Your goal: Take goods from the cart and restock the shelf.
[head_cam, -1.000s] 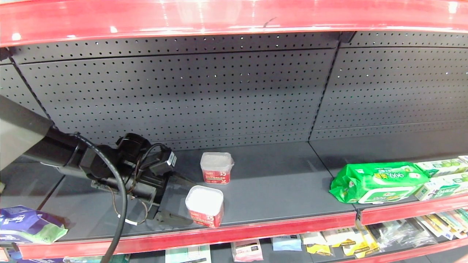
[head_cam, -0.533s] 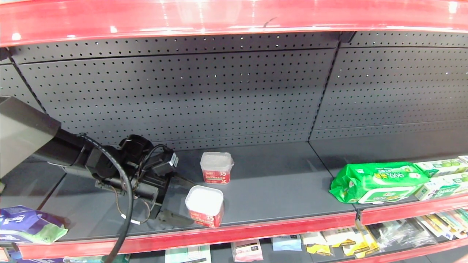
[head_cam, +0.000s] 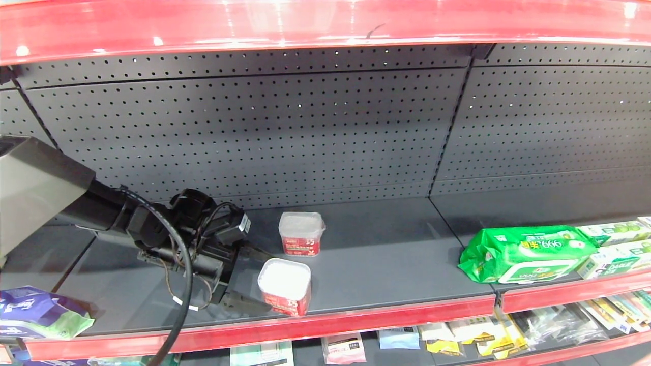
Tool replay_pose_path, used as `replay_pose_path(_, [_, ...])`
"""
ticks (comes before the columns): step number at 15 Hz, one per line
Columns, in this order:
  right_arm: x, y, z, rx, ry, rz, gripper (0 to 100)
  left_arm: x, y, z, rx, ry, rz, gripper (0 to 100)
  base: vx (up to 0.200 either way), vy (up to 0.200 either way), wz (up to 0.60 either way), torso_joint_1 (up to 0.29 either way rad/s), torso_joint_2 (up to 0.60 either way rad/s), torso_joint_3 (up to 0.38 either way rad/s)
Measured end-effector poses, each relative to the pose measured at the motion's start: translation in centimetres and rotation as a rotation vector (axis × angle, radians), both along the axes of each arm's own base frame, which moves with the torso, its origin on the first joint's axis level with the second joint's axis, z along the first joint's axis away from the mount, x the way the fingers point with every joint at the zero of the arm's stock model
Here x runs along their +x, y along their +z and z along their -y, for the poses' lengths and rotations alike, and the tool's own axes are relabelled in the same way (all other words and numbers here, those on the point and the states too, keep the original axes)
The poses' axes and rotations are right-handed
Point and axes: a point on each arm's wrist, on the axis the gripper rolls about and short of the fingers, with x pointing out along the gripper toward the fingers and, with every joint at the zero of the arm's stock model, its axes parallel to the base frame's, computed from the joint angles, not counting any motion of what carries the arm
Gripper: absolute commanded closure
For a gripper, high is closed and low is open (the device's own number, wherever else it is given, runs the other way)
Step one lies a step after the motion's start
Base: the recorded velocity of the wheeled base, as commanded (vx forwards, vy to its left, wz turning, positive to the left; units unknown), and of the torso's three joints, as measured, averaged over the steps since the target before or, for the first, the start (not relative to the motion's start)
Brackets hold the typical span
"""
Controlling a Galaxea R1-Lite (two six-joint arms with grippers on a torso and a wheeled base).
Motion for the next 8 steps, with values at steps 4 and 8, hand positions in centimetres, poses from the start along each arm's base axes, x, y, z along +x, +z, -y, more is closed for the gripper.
replay_pose_path(4, [0.0, 0.0, 0.0, 0.0, 0.001, 0.0, 0, 0.26, -0.35, -0.04, 0.001, 0.0, -0.002, 0, 0.0, 0.0, 0.0, 0.0, 0.0, 0.0])
replay_pose_path(8, [0.0, 0.0, 0.0, 0.0, 0.0, 0.0, 0, 0.27, -0.75, -0.07, 0.004, 0.0, -0.013, 0, 0.0, 0.0, 0.0, 0.0, 0.0, 0.0])
